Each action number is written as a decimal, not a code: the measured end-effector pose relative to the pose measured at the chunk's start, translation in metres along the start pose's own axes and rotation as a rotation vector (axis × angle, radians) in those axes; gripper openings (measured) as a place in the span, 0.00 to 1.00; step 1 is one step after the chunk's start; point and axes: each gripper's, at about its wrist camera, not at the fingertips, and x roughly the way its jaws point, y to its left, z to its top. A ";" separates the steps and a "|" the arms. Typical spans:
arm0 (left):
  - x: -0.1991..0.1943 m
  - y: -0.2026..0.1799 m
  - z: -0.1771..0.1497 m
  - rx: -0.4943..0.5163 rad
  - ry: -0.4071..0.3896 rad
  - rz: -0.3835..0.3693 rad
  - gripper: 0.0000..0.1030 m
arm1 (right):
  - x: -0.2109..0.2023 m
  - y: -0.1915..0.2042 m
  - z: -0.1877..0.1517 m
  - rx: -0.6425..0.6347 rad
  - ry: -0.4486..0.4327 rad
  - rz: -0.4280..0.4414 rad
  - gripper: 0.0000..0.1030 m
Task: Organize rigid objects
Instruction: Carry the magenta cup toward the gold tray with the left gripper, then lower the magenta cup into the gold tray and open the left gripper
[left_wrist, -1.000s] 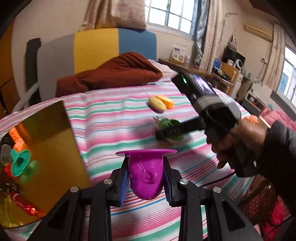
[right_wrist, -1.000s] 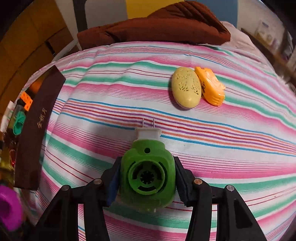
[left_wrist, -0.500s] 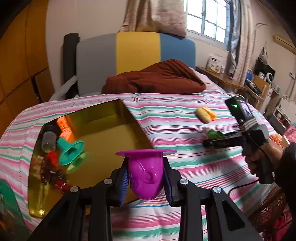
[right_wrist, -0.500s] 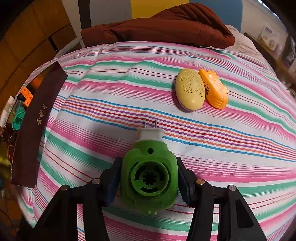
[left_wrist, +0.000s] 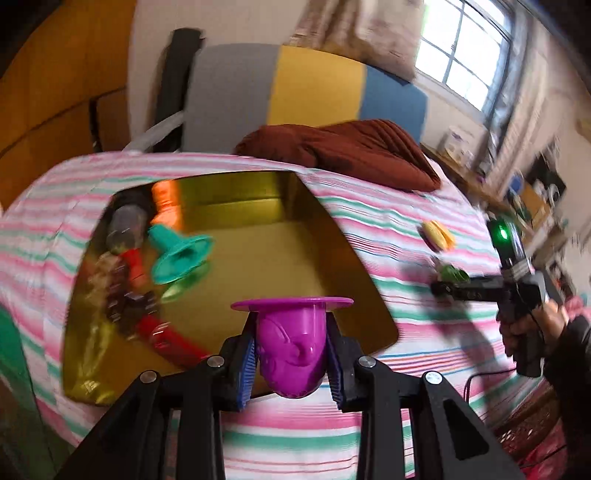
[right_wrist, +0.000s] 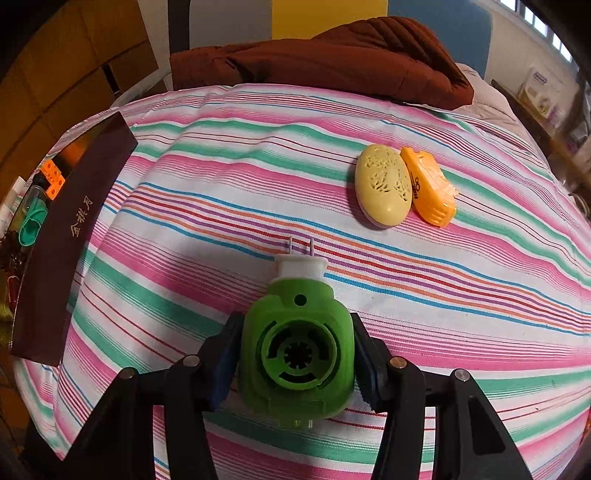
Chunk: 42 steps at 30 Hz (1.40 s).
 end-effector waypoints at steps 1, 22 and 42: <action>-0.004 0.011 -0.001 -0.024 -0.006 0.010 0.31 | 0.000 0.001 0.000 -0.001 0.000 -0.002 0.53; 0.078 0.051 0.036 -0.159 0.122 0.026 0.31 | 0.000 0.002 -0.002 -0.022 -0.002 -0.012 0.51; 0.050 0.065 0.002 -0.104 0.120 0.179 0.44 | 0.002 0.003 -0.002 -0.022 -0.002 -0.010 0.51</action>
